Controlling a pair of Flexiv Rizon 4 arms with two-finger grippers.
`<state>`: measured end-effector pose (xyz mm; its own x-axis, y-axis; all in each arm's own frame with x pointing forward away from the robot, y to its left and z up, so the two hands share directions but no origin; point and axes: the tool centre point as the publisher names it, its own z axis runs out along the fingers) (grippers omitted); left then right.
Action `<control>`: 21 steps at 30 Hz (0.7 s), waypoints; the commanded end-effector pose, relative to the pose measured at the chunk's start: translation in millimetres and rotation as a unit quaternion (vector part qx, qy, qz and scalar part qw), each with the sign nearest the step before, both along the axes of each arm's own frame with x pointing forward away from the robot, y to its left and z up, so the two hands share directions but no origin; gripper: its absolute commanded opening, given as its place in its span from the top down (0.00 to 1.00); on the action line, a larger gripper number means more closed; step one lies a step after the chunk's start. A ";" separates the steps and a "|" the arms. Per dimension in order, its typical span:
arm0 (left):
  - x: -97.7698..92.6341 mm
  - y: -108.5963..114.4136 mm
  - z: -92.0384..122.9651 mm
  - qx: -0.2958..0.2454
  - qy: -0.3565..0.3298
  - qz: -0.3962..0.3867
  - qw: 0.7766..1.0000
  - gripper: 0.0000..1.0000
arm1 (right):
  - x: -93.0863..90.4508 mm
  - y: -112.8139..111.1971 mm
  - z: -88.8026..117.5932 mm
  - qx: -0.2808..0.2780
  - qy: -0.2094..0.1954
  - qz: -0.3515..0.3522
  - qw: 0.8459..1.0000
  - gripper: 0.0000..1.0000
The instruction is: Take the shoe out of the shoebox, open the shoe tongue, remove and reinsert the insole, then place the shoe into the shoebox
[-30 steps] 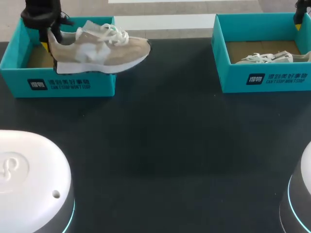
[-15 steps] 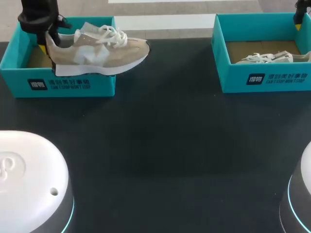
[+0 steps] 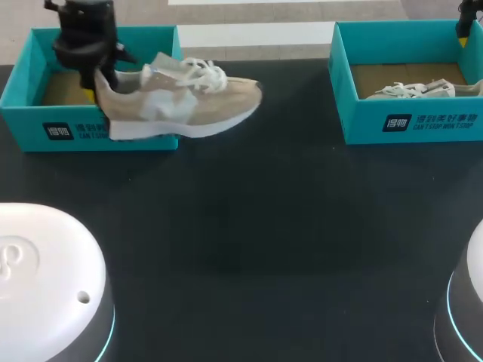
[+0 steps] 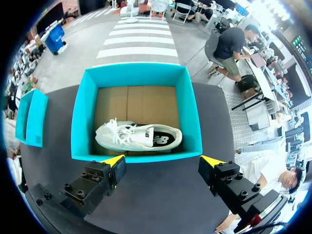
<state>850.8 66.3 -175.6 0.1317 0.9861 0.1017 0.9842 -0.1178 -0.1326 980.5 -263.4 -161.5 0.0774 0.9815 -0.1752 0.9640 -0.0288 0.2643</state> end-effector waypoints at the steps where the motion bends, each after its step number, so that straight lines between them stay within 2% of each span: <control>1: -33.5 -21.2 4.9 0.012 -0.030 0.028 0.999 1.00 | -0.6 0.1 -0.6 0.000 -0.001 0.000 1.000 0.00; 3: -40.8 -32.2 4.8 0.041 -0.043 0.048 0.997 1.00 | -0.6 0.1 -0.6 0.000 -0.001 0.000 1.000 0.00; 4: -44.4 -36.8 5.1 0.028 -0.036 0.051 0.998 1.00 | -0.6 0.1 -0.6 0.000 -0.001 0.000 1.000 0.00; 5: -46.9 -42.0 4.7 0.047 -0.045 0.060 0.996 1.00 | -0.6 0.1 -0.6 0.000 -0.001 0.000 1.000 0.00; 8: -53.7 -58.5 2.3 0.057 -0.062 0.088 0.993 1.00 | -0.6 0.1 -0.6 0.000 -0.001 0.000 1.000 0.00; 14: -75.9 -106.9 -4.3 0.048 -0.080 0.077 0.993 1.00 | -0.6 0.1 -0.6 0.000 -0.001 0.000 1.000 0.00; 21: -92.9 -158.1 -13.6 0.035 -0.080 0.054 0.995 1.00 | -0.6 0.1 -0.6 0.000 -0.001 0.000 1.000 0.00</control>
